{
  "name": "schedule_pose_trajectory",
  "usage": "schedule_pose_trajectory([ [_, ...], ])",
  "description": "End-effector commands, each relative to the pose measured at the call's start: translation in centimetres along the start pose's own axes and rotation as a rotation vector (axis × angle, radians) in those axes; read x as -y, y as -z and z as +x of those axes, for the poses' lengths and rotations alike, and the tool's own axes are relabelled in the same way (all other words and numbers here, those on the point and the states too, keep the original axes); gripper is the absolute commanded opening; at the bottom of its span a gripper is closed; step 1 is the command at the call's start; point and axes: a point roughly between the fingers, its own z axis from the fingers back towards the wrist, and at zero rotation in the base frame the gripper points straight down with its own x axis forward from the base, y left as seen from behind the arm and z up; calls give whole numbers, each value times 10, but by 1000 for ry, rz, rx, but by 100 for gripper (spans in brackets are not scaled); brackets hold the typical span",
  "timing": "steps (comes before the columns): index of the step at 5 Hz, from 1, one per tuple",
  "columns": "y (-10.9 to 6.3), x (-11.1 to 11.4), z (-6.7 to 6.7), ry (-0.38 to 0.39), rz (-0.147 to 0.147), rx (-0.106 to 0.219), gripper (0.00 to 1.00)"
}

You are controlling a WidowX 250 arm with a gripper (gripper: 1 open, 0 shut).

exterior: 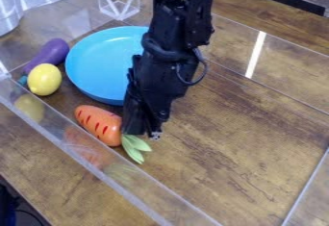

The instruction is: Move the carrot to the left side

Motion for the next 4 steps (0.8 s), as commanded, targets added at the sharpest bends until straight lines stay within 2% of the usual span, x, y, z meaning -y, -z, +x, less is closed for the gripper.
schedule_pose_trajectory([
  [1,-25,-5,5,6,44,71,0],
  [4,-30,-7,0,22,53,53,0],
])
